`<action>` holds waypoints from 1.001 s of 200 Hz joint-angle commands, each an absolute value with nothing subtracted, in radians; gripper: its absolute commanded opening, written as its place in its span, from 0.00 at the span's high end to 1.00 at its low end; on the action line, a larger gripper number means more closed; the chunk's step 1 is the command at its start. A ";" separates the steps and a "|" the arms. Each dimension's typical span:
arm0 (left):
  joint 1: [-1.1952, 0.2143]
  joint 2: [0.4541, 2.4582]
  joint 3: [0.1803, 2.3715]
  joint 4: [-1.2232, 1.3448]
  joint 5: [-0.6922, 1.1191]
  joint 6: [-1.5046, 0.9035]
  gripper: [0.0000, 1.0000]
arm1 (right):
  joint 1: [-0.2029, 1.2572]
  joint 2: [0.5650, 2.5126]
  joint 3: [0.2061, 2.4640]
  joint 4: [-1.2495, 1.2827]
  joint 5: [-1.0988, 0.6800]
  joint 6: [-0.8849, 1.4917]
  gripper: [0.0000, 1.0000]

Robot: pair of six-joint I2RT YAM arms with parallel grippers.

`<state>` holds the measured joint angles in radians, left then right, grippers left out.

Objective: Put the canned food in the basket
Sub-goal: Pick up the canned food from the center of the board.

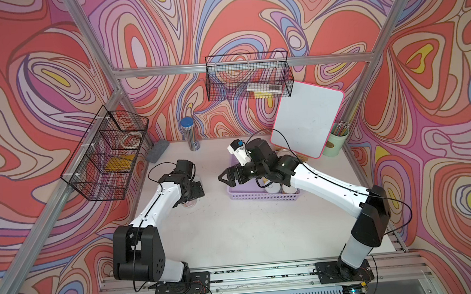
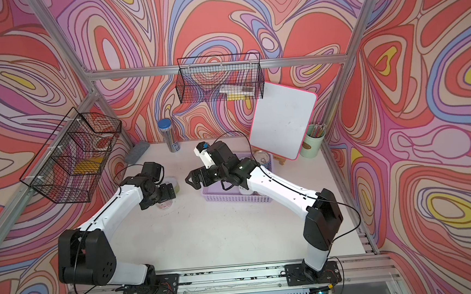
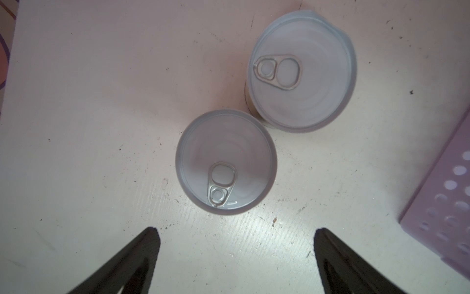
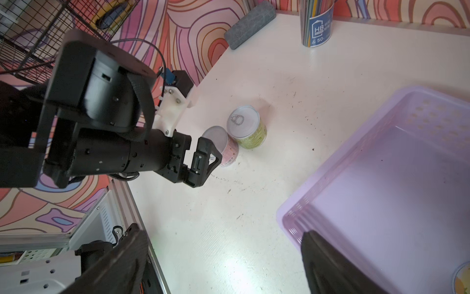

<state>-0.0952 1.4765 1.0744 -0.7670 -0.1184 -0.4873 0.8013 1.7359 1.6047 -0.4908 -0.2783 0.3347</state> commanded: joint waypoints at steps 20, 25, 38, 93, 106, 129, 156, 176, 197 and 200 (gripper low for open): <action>-0.051 1.534 1.126 -0.798 -0.073 -0.463 0.01 | 0.799 1.744 1.633 -0.512 -0.278 0.319 0.05; -0.049 1.539 1.127 -0.798 -0.076 -0.463 0.01 | 0.798 1.745 1.635 -0.511 -0.279 0.319 0.05; -0.045 1.559 1.137 -0.798 -0.081 -0.462 0.01 | 0.799 1.749 1.635 -0.512 -0.281 0.322 0.05; -0.034 1.647 1.179 -0.790 -0.091 -0.459 0.01 | 0.799 1.749 1.626 -0.508 -0.294 0.326 0.02; -0.031 1.666 1.183 -0.786 -0.090 -0.460 0.01 | 0.799 1.742 1.614 -0.495 -0.294 0.333 0.02; -0.028 1.696 1.191 -0.778 -0.088 -0.460 0.02 | 0.799 1.727 1.598 -0.482 -0.296 0.336 0.02; -0.025 1.727 1.211 -0.777 -0.097 -0.454 0.07 | 0.799 1.714 1.585 -0.474 -0.296 0.334 0.02; -0.022 1.750 1.231 -0.785 -0.099 -0.452 0.08 | 0.798 1.710 1.575 -0.469 -0.299 0.332 0.02; -0.017 1.762 1.242 -0.790 -0.109 -0.448 0.08 | 0.799 1.711 1.571 -0.469 -0.299 0.334 0.02; -0.017 1.764 1.244 -0.791 -0.110 -0.448 0.07 | 0.799 1.710 1.571 -0.469 -0.299 0.334 0.02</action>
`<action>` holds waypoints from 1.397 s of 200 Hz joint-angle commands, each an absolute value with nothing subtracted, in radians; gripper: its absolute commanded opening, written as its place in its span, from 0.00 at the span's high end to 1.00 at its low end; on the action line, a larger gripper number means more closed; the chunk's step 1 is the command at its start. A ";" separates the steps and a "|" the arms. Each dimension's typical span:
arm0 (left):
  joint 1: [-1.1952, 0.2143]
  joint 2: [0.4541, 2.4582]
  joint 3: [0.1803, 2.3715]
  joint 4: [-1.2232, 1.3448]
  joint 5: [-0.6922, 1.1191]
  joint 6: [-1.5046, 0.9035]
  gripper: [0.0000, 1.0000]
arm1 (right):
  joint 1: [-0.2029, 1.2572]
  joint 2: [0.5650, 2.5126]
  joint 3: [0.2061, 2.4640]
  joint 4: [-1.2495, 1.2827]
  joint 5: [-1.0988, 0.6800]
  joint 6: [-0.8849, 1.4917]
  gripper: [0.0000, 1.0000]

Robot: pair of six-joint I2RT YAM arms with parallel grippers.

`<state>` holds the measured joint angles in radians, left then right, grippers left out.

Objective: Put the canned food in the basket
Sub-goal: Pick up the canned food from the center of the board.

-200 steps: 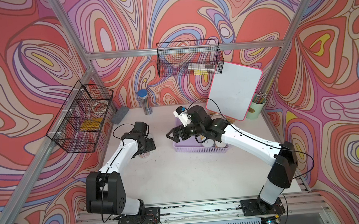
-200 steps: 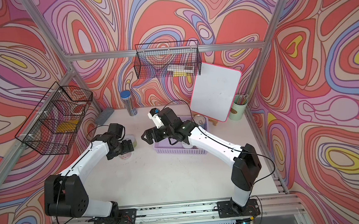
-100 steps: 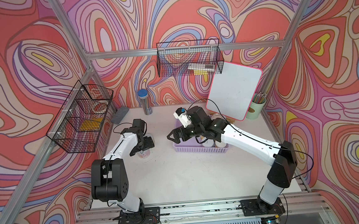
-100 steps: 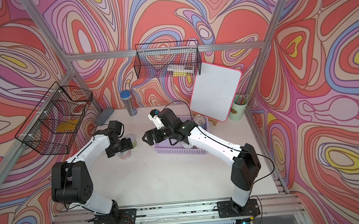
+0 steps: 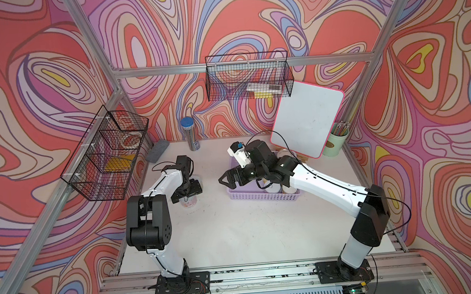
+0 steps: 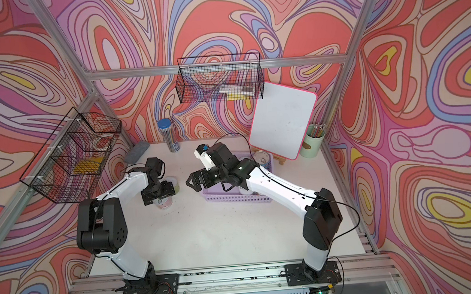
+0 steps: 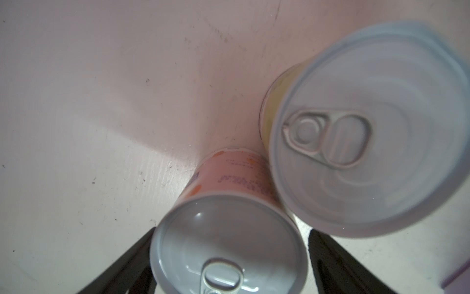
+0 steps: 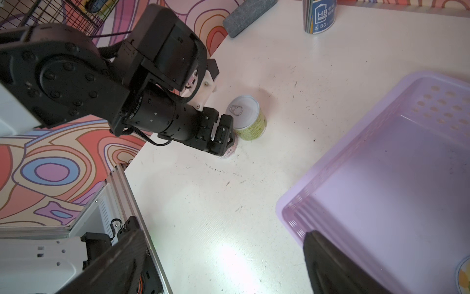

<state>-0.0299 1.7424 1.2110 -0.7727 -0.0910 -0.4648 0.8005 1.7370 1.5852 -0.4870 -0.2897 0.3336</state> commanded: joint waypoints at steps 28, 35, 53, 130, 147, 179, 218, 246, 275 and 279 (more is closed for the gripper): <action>-0.003 1.767 1.241 -0.787 -0.106 -0.447 0.08 | 0.799 1.712 1.563 -0.465 -0.305 0.340 0.02; -0.002 1.765 1.241 -0.785 -0.106 -0.449 0.08 | 0.798 1.713 1.562 -0.466 -0.307 0.343 0.02; 0.004 1.764 1.237 -0.779 -0.102 -0.451 0.08 | 0.799 1.713 1.560 -0.467 -0.308 0.346 0.02; 0.007 1.764 1.227 -0.768 -0.080 -0.449 0.17 | 0.799 1.718 1.546 -0.457 -0.324 0.372 0.02; 0.008 1.764 1.226 -0.767 -0.077 -0.449 0.18 | 0.799 1.712 1.543 -0.454 -0.310 0.380 0.02; 0.008 1.751 1.217 -0.767 -0.073 -0.451 0.20 | 0.799 1.703 1.538 -0.449 -0.297 0.385 0.02; 0.006 1.696 1.191 -0.779 -0.067 -0.451 0.21 | 0.799 1.685 1.527 -0.443 -0.280 0.383 0.02; 0.006 1.641 1.176 -0.807 -0.072 -0.448 0.21 | 0.799 1.672 1.517 -0.437 -0.263 0.382 0.02; -0.003 1.576 1.166 -0.832 -0.059 -0.441 0.23 | 0.799 1.657 1.505 -0.419 -0.231 0.382 0.02; -0.005 1.568 1.166 -0.836 -0.056 -0.439 0.23 | 0.798 1.653 1.500 -0.411 -0.225 0.383 0.02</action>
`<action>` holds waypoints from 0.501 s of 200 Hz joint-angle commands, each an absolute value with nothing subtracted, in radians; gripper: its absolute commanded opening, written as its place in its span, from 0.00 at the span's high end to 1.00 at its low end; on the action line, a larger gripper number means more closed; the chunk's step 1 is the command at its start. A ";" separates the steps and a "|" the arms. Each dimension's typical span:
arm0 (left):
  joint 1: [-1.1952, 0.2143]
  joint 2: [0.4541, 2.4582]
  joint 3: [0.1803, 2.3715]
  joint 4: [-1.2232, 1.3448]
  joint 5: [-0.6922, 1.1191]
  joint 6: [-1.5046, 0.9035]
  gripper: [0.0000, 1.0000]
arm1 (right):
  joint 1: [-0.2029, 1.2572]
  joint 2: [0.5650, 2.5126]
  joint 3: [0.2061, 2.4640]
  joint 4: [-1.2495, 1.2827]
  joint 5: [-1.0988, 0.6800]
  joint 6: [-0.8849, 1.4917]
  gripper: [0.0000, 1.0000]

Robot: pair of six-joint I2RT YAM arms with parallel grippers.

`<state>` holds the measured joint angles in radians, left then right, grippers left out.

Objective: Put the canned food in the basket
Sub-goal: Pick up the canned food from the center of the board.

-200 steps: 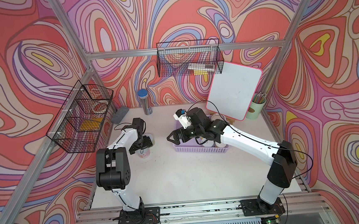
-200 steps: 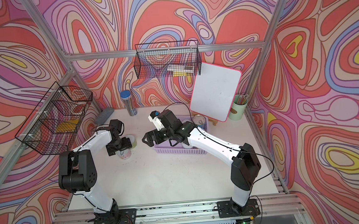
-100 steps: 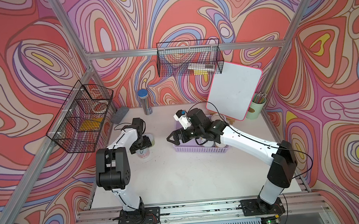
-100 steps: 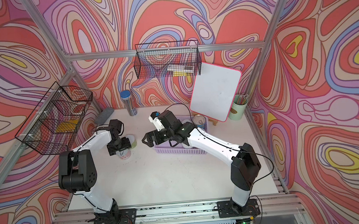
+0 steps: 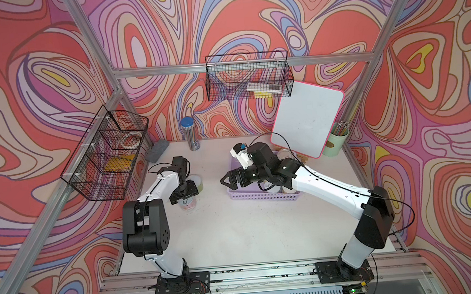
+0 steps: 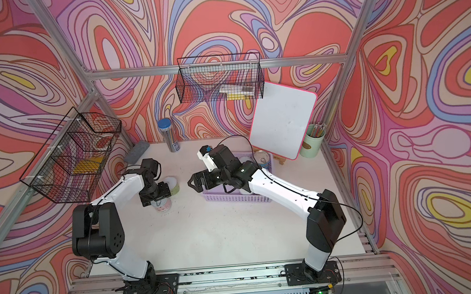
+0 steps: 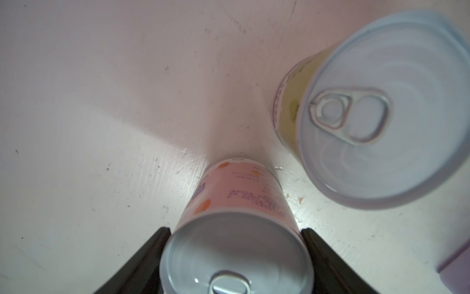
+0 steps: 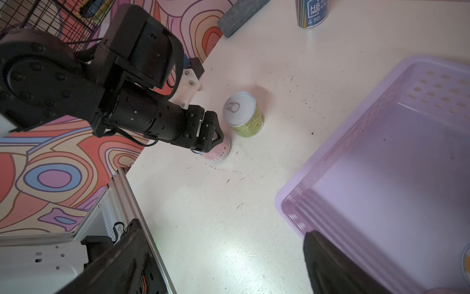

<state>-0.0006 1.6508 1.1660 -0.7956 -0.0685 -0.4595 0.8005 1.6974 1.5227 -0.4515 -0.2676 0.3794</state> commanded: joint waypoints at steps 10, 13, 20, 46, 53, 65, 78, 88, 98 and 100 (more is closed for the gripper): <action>-0.014 1.545 1.166 -0.841 -0.046 -0.434 0.23 | 0.798 1.643 1.485 -0.388 -0.216 0.387 0.02; -0.017 1.538 1.166 -0.843 -0.044 -0.433 0.23 | 0.798 1.639 1.480 -0.381 -0.214 0.388 0.02; -0.026 1.523 1.168 -0.847 -0.036 -0.430 0.23 | 0.798 1.631 1.472 -0.367 -0.212 0.389 0.02; -0.064 1.483 1.185 -0.874 -0.013 -0.404 0.24 | 0.799 1.612 1.443 -0.318 -0.233 0.387 0.02; -0.076 1.473 1.192 -0.884 -0.006 -0.397 0.24 | 0.798 1.607 1.436 -0.306 -0.240 0.389 0.02; -0.097 1.457 1.205 -0.900 -0.001 -0.385 0.24 | 0.798 1.596 1.415 -0.275 -0.245 0.396 0.02; -0.120 1.437 1.211 -0.906 -0.002 -0.372 0.24 | 0.799 1.579 1.384 -0.227 -0.240 0.408 0.02; -0.137 1.419 1.211 -0.903 0.005 -0.363 0.24 | 0.798 1.566 1.358 -0.193 -0.210 0.436 0.02; -0.152 1.404 1.211 -0.897 0.016 -0.355 0.24 | 0.798 1.553 1.331 -0.151 -0.202 0.434 0.02; -0.155 1.401 1.211 -0.896 0.019 -0.355 0.24 | 0.799 1.550 1.324 -0.141 -0.204 0.430 0.02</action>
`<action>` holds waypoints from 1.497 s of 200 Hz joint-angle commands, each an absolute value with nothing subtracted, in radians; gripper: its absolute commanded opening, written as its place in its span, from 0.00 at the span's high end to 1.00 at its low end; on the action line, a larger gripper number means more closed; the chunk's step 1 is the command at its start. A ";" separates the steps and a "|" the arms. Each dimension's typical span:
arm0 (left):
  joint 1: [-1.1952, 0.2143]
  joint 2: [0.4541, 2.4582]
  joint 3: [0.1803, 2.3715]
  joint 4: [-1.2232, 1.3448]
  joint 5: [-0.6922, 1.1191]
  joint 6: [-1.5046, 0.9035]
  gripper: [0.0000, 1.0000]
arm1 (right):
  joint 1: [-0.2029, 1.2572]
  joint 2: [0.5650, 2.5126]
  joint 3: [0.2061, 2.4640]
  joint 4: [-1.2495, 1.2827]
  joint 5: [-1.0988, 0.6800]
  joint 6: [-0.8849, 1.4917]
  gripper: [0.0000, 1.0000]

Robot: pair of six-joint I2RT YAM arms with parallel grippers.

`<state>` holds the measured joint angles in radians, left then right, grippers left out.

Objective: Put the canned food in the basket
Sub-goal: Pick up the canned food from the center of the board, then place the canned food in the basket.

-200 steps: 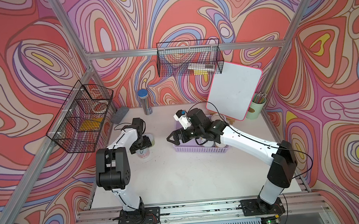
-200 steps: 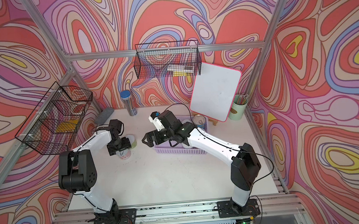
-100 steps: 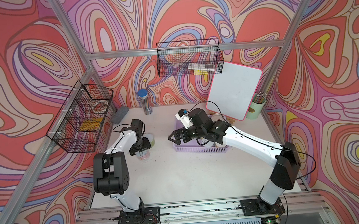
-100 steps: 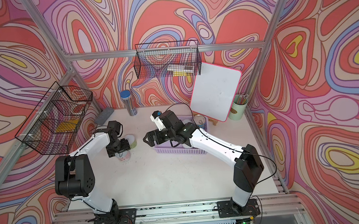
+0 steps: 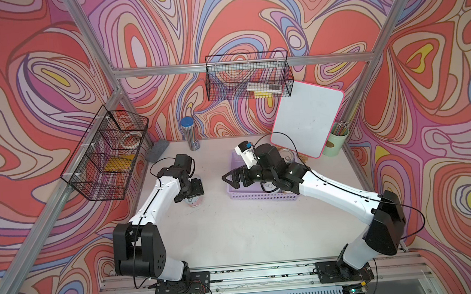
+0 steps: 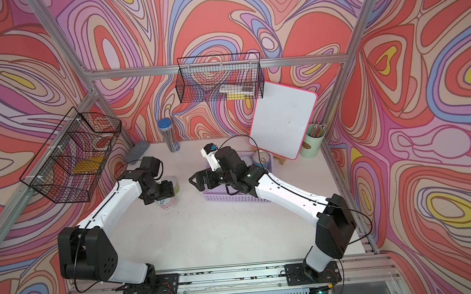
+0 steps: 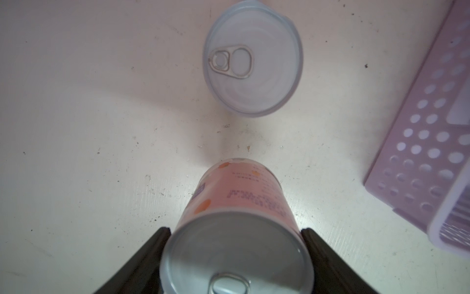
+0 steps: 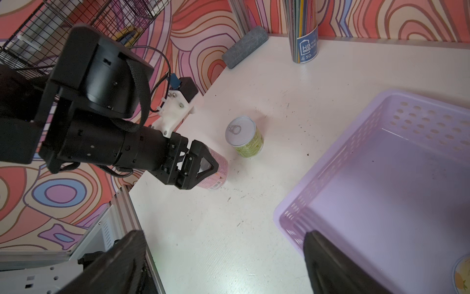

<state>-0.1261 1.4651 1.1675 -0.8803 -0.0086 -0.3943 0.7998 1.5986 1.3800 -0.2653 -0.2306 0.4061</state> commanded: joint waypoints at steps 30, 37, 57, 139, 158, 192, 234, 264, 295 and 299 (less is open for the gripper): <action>-0.191 1.378 1.224 -0.900 0.038 -0.347 0.24 | 0.798 1.528 1.289 -0.138 -0.188 0.387 0.02; -0.200 1.374 1.227 -0.902 0.038 -0.348 0.24 | 0.798 1.532 1.299 -0.168 -0.189 0.364 0.02; -0.227 1.368 1.236 -0.900 0.034 -0.349 0.24 | 0.797 1.538 1.313 -0.212 -0.181 0.339 0.02; -0.351 1.405 1.301 -0.906 0.020 -0.374 0.24 | 0.771 1.480 1.282 -0.249 -0.120 0.322 0.02; -0.381 1.426 1.323 -0.907 0.018 -0.379 0.24 | 0.756 1.465 1.273 -0.258 -0.125 0.316 0.02; -0.423 1.466 1.373 -0.913 0.010 -0.376 0.24 | 0.727 1.446 1.251 -0.261 -0.150 0.319 0.02; -0.474 1.513 1.430 -0.917 0.002 -0.373 0.25 | 0.687 1.431 1.226 -0.263 -0.167 0.325 0.02; -0.510 1.554 1.468 -0.911 0.003 -0.374 0.25 | 0.659 1.421 1.216 -0.276 -0.168 0.327 0.02; -0.542 1.613 1.522 -0.908 0.003 -0.364 0.25 | 0.634 1.401 1.190 -0.287 -0.155 0.327 0.02; -0.546 1.622 1.530 -0.906 0.005 -0.361 0.25 | 0.631 1.397 1.186 -0.288 -0.151 0.326 0.02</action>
